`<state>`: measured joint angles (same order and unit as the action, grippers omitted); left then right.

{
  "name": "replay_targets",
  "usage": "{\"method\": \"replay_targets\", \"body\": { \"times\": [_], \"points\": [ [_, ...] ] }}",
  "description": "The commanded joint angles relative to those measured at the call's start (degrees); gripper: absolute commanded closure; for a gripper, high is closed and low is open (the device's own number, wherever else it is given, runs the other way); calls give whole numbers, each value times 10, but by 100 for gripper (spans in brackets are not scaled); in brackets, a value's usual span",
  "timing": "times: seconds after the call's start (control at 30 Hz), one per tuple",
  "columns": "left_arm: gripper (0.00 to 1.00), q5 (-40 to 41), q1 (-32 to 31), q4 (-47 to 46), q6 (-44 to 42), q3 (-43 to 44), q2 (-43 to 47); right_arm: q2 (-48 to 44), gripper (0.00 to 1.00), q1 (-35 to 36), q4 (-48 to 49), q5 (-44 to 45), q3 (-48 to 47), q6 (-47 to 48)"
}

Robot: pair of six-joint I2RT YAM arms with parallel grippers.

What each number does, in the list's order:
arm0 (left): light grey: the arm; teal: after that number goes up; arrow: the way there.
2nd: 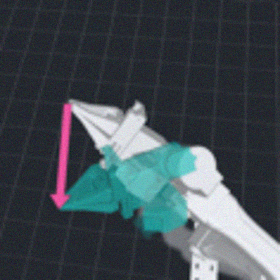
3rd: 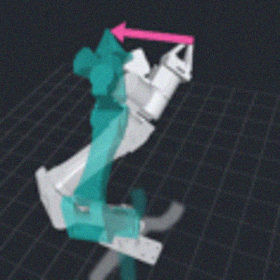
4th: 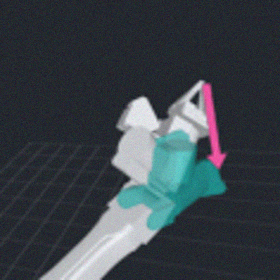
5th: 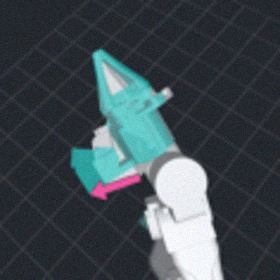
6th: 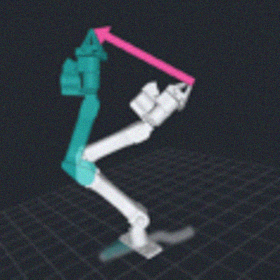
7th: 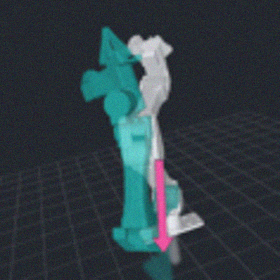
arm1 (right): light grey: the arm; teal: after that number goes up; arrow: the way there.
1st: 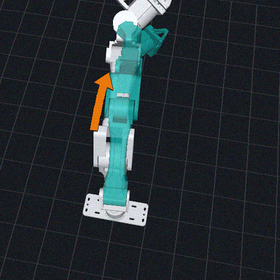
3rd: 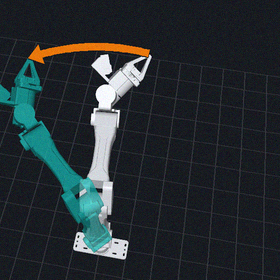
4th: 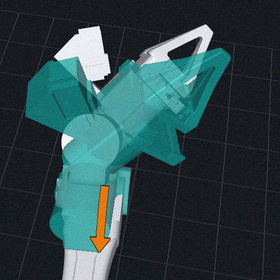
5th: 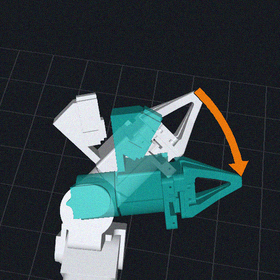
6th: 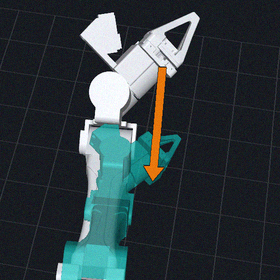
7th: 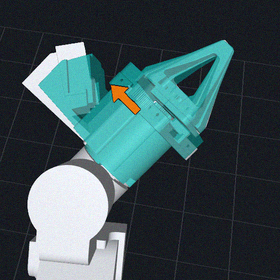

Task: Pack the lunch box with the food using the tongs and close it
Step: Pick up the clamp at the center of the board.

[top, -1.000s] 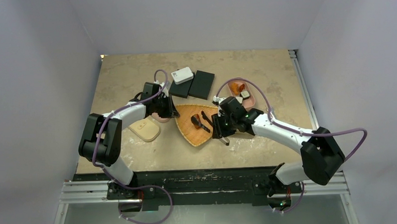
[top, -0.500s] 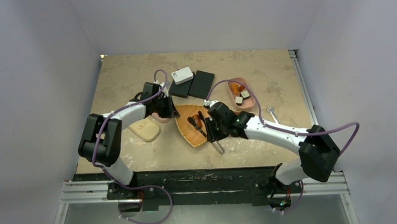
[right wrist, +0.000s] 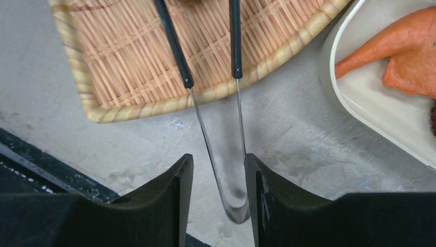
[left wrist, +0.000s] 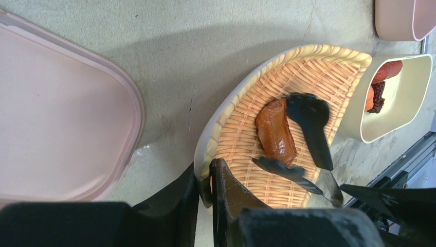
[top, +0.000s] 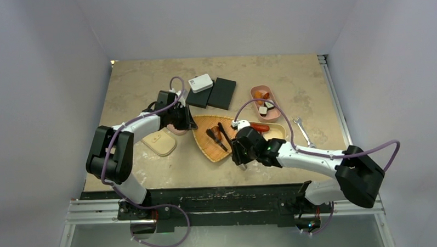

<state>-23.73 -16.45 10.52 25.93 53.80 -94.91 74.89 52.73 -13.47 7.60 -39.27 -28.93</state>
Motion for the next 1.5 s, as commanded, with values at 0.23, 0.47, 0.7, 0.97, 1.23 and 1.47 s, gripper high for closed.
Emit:
{"method": "replay_targets", "body": {
  "times": [0.23,0.47,0.7,0.97,1.23,1.47],
  "points": [
    [74,21,5,4,-26,9,33,55,31,2,41,44,3,-44],
    [55,31,5,6,-37,9,49,59,57,3,31,23,-5,-37],
    [46,68,3,5,-86,9,117,29,75,4,-65,-47,-82,-19],
    [45,98,-82,-26,-224,-34,258,21,75,2,-224,-145,-174,-7],
    [41,30,-193,-122,-357,-145,424,-5,76,-32,-307,-248,-263,27],
    [39,85,-308,-67,-460,-159,475,-20,77,-45,-338,-308,-280,59]
  ]
}}
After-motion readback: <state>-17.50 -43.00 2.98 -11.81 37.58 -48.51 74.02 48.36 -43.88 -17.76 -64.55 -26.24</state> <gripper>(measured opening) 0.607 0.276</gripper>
